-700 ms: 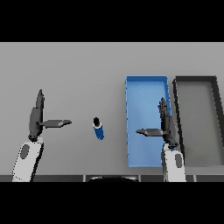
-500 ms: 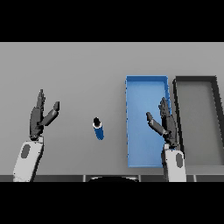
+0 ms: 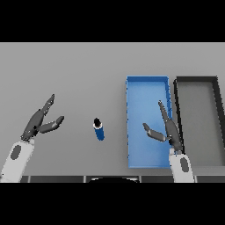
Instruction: Pick up the blue pipe and place it into the blue bin.
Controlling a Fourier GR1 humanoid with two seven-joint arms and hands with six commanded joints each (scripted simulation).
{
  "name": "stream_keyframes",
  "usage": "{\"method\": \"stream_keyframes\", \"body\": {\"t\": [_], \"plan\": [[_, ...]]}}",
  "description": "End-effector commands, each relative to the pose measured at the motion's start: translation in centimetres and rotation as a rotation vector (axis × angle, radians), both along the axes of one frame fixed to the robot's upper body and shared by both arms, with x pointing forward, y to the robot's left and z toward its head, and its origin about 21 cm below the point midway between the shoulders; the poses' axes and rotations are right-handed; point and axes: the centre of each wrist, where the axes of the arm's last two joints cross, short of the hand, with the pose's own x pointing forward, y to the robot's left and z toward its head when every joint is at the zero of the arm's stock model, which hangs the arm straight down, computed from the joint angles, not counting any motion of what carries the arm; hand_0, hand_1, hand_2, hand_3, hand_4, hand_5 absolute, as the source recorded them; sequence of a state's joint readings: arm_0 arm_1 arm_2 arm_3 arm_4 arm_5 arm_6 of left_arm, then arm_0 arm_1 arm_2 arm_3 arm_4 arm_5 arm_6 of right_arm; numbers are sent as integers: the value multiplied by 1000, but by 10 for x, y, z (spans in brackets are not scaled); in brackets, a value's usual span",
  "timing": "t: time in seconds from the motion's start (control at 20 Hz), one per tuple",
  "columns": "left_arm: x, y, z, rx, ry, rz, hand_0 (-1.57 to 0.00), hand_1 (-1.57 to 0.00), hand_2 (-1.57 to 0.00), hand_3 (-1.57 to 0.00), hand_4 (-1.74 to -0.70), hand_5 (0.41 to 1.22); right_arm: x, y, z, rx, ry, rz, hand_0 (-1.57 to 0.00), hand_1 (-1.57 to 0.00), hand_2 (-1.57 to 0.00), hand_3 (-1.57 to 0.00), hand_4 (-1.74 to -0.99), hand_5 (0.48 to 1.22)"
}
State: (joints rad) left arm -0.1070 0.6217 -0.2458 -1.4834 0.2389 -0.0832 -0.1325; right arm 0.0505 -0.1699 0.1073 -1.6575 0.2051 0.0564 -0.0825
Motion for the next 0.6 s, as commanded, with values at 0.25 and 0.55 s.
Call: {"method": "stream_keyframes", "body": {"t": [0.25,0.55], "plan": [[-25,-18,10,41,71,-213,1,1,1,1,-997,548,3,1,4,26,20,-7,1,1,1,1,-1209,581],[-43,-61,-1,118,186,-359,1,1,1,1,-1075,472,-2,1,3,28,10,-3,1,1,1,1,-1219,572]]}}
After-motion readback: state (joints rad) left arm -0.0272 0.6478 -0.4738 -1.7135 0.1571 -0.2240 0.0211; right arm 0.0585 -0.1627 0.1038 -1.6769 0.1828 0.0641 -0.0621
